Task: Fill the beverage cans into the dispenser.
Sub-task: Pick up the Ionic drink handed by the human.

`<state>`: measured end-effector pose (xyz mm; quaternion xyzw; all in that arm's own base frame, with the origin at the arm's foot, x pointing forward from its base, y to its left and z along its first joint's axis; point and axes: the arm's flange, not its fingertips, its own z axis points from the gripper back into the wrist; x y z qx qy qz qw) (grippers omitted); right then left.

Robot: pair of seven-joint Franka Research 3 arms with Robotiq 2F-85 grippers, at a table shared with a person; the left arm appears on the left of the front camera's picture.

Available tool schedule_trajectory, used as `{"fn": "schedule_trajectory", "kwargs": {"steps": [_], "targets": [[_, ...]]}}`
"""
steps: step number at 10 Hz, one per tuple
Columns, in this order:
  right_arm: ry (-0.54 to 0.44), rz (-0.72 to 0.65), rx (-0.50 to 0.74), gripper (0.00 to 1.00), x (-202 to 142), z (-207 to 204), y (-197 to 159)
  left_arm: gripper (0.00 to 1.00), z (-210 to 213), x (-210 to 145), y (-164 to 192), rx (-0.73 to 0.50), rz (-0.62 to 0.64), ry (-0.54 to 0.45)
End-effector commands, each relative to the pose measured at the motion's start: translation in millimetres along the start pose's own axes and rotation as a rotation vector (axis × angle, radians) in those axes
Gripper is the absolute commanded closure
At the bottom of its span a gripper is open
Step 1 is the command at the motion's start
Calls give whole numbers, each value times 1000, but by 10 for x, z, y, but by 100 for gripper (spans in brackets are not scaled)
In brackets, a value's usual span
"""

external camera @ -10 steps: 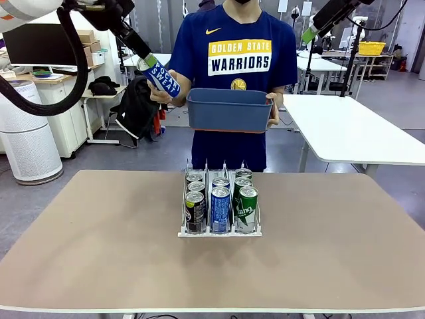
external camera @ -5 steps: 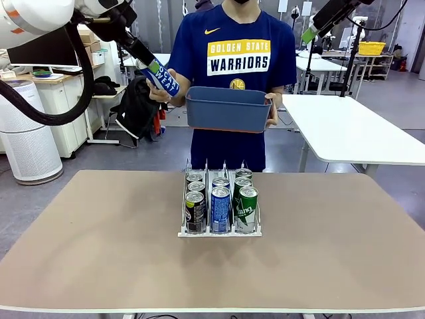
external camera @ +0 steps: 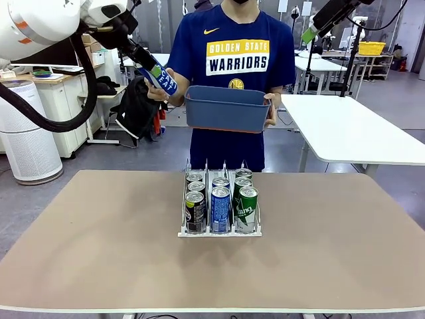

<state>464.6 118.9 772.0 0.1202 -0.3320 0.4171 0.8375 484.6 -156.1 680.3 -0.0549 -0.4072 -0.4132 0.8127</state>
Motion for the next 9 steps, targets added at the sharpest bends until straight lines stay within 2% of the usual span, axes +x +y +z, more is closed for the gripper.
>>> {"fn": "schedule_trajectory", "kwargs": {"steps": [1,6,7,9], "targets": [[-2,0,-1,0,-6,13,1,0,-69,-101,39,-8,5,-34],[-2,0,-1,0,-6,13,1,0,-150,-137,103,-6,14,-66],[-2,0,-1,0,-6,13,1,0,-131,-46,40,-4,24,-19],[-2,0,-1,0,-6,13,1,0,-136,-38,41,-2,24,-28]]}}
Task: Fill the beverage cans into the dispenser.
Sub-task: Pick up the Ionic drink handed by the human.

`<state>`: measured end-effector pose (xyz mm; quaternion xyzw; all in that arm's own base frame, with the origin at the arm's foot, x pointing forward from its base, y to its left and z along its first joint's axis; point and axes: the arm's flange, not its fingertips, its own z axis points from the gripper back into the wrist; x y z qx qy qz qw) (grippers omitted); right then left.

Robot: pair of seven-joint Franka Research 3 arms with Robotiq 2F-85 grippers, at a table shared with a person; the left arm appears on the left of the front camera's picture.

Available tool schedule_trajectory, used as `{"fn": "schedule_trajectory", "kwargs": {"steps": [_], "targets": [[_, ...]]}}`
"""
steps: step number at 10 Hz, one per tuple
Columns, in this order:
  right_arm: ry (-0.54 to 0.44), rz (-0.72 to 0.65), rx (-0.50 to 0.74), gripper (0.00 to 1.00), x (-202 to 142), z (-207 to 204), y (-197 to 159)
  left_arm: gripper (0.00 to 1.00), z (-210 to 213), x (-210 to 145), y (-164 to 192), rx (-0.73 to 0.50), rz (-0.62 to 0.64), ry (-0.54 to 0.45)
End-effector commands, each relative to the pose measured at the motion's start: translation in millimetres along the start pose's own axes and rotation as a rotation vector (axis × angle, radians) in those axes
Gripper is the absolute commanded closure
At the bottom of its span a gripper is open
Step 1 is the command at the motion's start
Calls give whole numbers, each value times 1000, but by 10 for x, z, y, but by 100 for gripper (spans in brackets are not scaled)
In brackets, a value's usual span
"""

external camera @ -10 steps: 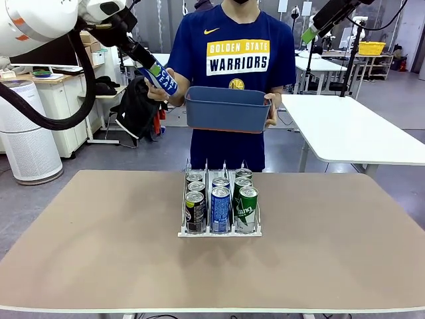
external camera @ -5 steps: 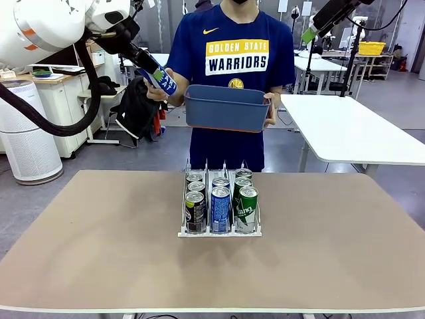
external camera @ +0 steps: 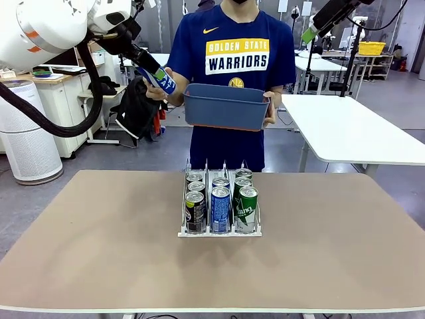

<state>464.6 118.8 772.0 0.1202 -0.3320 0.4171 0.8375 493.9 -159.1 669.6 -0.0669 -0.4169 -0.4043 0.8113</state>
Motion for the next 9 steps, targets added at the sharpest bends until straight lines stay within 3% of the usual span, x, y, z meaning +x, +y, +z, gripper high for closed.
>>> {"fn": "schedule_trajectory", "kwargs": {"steps": [1,2,3,5,6,7,9], "targets": [[-2,0,-1,0,-6,13,1,48,-1,-27,10,-5,-38,11],[-2,0,-1,0,-6,13,1,60,-12,-31,8,3,-48,9],[-2,0,-1,0,-6,13,1,100,-10,-40,17,-2,-52,9],[-2,0,-1,0,-6,13,1,100,4,-64,15,1,-49,22],[-2,0,-1,0,-6,13,1,87,22,-66,7,1,-57,33],[-2,0,-1,0,-6,13,1,97,33,-64,24,11,-62,44],[-2,0,-1,0,-6,13,1,100,46,-56,10,20,-68,59]]}}
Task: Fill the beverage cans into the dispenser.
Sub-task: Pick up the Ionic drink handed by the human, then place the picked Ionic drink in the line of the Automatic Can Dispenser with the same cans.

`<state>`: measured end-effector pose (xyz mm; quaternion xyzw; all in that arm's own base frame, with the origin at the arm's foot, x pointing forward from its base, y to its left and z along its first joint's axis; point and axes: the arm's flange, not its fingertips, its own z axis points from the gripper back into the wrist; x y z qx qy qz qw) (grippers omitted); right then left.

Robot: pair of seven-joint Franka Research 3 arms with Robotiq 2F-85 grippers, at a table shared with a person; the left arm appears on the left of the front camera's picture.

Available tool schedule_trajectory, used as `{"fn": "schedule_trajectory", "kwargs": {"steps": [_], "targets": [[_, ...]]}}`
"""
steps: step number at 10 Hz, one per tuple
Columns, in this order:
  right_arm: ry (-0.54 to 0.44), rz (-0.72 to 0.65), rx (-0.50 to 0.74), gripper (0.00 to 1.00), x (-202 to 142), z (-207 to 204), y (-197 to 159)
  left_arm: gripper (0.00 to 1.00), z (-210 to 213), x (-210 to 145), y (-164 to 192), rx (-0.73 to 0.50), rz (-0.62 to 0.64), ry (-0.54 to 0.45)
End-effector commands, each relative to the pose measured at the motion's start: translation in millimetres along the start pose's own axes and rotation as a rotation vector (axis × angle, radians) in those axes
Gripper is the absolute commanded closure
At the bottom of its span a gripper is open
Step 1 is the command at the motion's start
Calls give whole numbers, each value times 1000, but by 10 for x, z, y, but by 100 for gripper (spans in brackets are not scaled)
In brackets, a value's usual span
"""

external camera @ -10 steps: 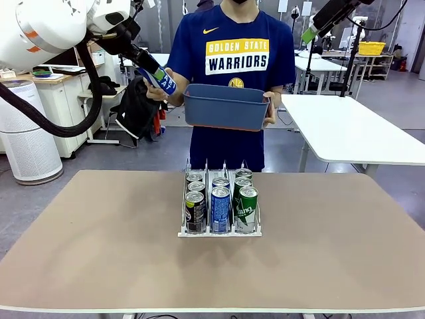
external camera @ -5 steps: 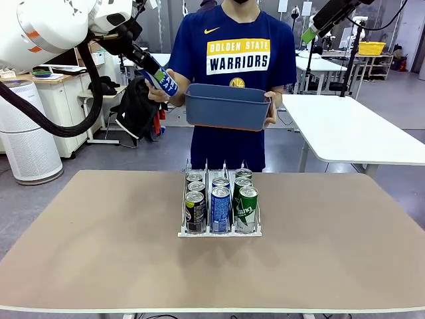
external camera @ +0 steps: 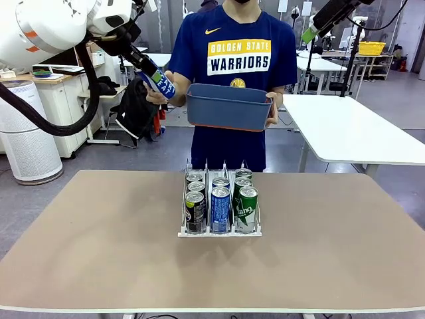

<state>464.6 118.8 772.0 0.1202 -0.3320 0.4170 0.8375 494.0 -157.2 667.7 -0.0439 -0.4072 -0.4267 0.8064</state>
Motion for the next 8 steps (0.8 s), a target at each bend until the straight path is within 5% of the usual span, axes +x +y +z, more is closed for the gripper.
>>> {"fn": "schedule_trajectory", "kwargs": {"steps": [1,8], "targets": [[-2,0,0,0,-5,13,2,100,61,-31,-7,14,-4,23],[-2,0,0,0,-5,13,2,100,5,1,-3,4,-9,7]]}}
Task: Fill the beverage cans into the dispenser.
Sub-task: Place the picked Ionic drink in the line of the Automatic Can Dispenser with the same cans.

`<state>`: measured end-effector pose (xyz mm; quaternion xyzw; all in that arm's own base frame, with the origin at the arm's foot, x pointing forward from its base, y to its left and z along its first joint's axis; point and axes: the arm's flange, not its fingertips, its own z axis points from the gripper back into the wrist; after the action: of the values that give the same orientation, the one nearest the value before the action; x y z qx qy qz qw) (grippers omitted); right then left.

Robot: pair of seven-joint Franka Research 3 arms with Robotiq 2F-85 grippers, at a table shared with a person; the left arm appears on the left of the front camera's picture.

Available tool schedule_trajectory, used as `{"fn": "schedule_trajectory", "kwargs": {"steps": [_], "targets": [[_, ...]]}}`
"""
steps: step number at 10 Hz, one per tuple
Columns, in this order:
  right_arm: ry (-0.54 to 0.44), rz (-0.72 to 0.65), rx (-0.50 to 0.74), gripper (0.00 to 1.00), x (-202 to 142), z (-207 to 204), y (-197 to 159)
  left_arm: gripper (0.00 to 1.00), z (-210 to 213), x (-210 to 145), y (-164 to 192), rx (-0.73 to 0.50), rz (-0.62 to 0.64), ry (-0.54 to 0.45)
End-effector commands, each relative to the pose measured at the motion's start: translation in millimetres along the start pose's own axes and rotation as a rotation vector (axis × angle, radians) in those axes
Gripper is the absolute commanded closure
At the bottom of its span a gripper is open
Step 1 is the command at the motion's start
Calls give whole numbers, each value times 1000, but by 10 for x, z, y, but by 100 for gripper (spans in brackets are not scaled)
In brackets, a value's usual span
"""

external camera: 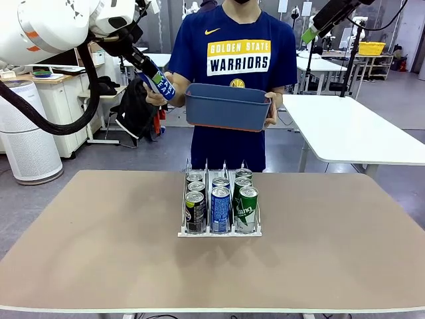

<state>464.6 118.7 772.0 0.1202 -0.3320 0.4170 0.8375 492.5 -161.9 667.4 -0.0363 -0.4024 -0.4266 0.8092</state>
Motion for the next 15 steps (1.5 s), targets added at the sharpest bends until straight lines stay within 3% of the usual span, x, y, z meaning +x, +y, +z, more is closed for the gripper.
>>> {"fn": "schedule_trajectory", "kwargs": {"steps": [1,10,11,15], "targets": [[-2,0,0,0,-5,12,2,100,17,-24,39,-4,-6,-10],[-2,0,0,0,-5,12,2,100,17,-24,39,-4,-6,-10],[-2,0,0,0,-5,12,2,43,-4,-2,0,-1,0,1],[-2,0,0,0,-5,12,2,43,125,26,-208,-20,45,69]]}}
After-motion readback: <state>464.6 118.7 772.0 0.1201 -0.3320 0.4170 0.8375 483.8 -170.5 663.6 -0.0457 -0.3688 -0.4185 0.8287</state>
